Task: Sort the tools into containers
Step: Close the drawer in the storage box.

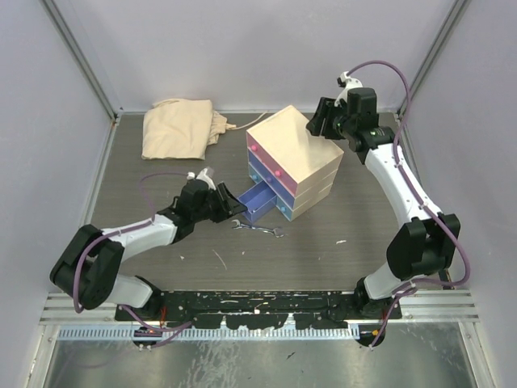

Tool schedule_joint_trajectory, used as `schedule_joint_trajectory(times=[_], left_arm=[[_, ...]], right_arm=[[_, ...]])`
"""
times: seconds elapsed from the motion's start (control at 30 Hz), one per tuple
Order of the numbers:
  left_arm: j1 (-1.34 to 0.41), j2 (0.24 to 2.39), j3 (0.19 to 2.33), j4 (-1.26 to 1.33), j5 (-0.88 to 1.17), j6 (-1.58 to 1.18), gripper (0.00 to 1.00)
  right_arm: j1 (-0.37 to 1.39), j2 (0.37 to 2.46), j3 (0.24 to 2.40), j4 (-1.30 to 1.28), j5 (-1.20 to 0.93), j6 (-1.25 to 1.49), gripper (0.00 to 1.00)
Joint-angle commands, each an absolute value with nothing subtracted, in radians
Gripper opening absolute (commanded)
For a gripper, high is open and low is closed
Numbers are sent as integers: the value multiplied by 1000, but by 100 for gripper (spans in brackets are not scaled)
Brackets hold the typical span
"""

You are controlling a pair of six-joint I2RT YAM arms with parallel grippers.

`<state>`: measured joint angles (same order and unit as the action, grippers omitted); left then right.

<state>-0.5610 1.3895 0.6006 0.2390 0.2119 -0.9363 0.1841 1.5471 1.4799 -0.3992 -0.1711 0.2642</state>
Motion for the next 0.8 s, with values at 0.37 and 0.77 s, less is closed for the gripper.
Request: schedule_joint_trajectory(times=[0.37, 0.77], left_arm=[[-563, 1308, 512, 232, 99, -930, 32], [-563, 1485, 600, 293, 155, -946, 29]], right_arm=[[187, 1637, 1586, -398, -252, 225, 53], [188, 1661, 1585, -431, -284, 211, 52]])
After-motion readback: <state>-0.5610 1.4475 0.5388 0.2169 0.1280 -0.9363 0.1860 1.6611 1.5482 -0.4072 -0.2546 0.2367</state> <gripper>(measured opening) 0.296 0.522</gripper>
